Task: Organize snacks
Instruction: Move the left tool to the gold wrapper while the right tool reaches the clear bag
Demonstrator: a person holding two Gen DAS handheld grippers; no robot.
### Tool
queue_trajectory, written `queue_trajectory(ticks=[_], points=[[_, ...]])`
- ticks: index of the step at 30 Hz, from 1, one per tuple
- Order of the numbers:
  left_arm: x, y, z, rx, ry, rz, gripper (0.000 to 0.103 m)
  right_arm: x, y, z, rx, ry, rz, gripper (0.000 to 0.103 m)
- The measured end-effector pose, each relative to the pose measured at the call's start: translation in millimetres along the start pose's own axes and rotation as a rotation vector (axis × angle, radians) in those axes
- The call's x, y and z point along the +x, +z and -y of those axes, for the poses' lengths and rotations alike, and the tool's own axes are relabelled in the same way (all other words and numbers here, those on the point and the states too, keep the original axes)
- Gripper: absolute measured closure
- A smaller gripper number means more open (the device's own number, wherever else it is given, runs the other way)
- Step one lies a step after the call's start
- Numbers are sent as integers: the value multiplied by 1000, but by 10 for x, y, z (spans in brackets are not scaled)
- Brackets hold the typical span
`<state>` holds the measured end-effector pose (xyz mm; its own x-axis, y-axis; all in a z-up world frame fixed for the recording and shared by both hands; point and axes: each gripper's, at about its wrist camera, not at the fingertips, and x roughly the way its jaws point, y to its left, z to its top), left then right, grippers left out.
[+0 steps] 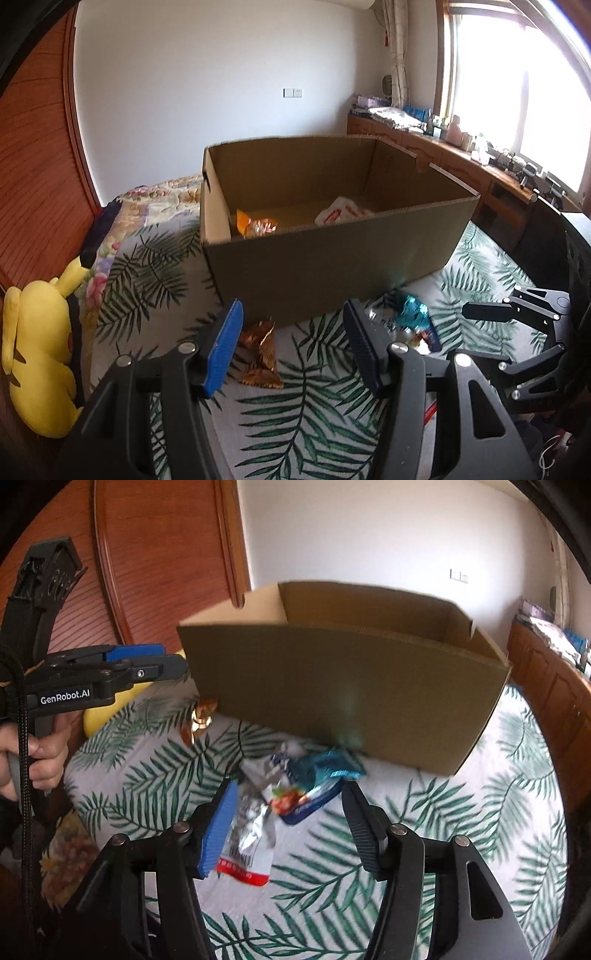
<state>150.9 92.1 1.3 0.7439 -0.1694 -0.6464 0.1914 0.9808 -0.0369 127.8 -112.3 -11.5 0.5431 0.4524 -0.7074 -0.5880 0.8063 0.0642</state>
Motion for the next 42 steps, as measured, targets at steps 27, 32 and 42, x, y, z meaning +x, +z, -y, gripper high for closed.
queue_trajectory(ticks=[27, 32, 42], points=[[590, -338, -287, -72, 40, -137, 46, 284, -230, -239, 46, 27, -62, 37], [656, -340, -274, -79, 36, -146, 46, 272, -270, -258, 39, 18, -48, 36], [730, -299, -354, -125, 42, -140, 62, 225, -337, -295, 36, -12, -27, 35]])
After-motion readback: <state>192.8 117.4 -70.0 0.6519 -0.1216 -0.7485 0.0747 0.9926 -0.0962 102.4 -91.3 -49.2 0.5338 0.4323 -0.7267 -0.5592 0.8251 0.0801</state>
